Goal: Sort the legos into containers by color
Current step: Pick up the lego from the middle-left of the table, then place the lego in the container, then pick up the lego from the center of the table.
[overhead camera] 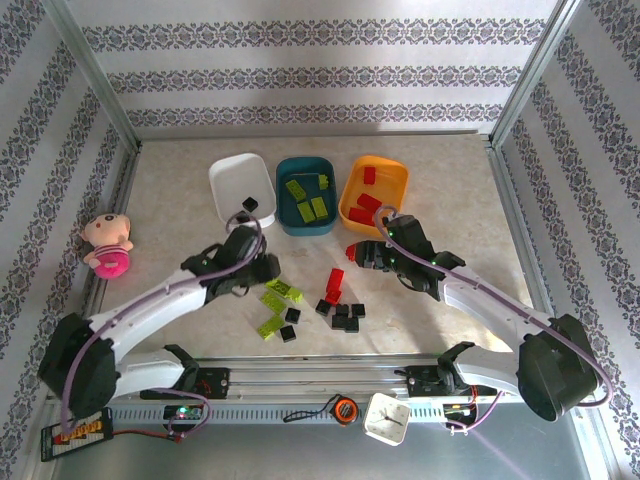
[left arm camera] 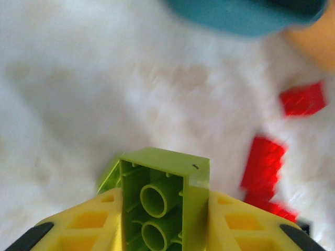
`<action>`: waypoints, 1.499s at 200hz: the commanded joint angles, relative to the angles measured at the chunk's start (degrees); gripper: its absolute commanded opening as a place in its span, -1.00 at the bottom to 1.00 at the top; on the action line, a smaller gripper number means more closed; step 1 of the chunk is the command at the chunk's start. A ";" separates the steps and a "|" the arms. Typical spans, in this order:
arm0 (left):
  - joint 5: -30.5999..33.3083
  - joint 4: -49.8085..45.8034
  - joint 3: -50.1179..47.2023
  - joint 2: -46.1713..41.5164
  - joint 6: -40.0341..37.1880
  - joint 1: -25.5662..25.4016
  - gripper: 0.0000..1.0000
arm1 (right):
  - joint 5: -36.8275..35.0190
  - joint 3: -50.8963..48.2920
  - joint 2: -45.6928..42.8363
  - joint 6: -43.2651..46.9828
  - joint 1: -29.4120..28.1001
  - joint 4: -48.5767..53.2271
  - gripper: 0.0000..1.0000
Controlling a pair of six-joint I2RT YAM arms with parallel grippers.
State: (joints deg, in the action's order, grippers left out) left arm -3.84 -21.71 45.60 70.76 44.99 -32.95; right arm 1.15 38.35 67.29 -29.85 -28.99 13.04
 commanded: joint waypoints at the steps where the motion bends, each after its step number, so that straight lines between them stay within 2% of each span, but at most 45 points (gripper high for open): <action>1: -0.59 3.04 9.43 8.12 -7.89 3.35 -0.39 | -0.35 -1.17 -1.14 0.34 0.67 0.32 0.60; 26: -2.82 4.56 21.74 21.70 -10.63 5.99 -0.42 | -0.27 -1.76 -1.28 0.20 0.78 0.58 0.61; 74: -0.11 -1.40 44.13 41.92 -14.65 6.66 -0.41 | -0.36 -3.06 -2.96 -0.02 0.87 1.35 0.61; 93: 0.92 -3.77 49.44 45.85 -15.45 6.76 -0.22 | -0.10 -3.27 -3.48 0.20 0.92 1.83 0.61; 115: 0.10 -4.09 51.75 46.12 -15.42 6.75 0.21 | 0.24 -3.29 -3.60 0.49 0.96 2.00 0.62; 128: -1.01 -3.55 51.63 44.54 -14.92 6.67 0.38 | 0.36 -3.20 -3.20 0.59 0.96 1.97 0.62; 170: -4.19 2.53 43.39 32.56 -13.36 6.02 0.64 | 2.19 -1.56 1.10 1.10 0.87 0.13 0.62; 212: -7.21 11.13 23.77 17.44 -9.21 4.77 0.86 | 3.46 4.70 11.98 4.98 -0.17 0.49 0.62; 219: -7.40 12.08 20.45 15.23 -8.35 4.78 1.00 | 2.96 6.08 14.16 5.60 -0.43 1.08 0.62; 255: -7.01 13.92 6.43 5.23 -6.17 4.76 0.99 | 1.25 11.72 22.53 7.78 -0.81 0.75 0.60; 300: -5.31 14.23 -6.23 -3.79 -3.17 4.74 0.99 | 0.26 17.80 30.97 8.94 -1.15 2.04 0.55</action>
State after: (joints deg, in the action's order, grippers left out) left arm -10.28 -10.35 43.53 71.09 38.85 -27.77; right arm 2.98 53.19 95.29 -22.57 -29.17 13.87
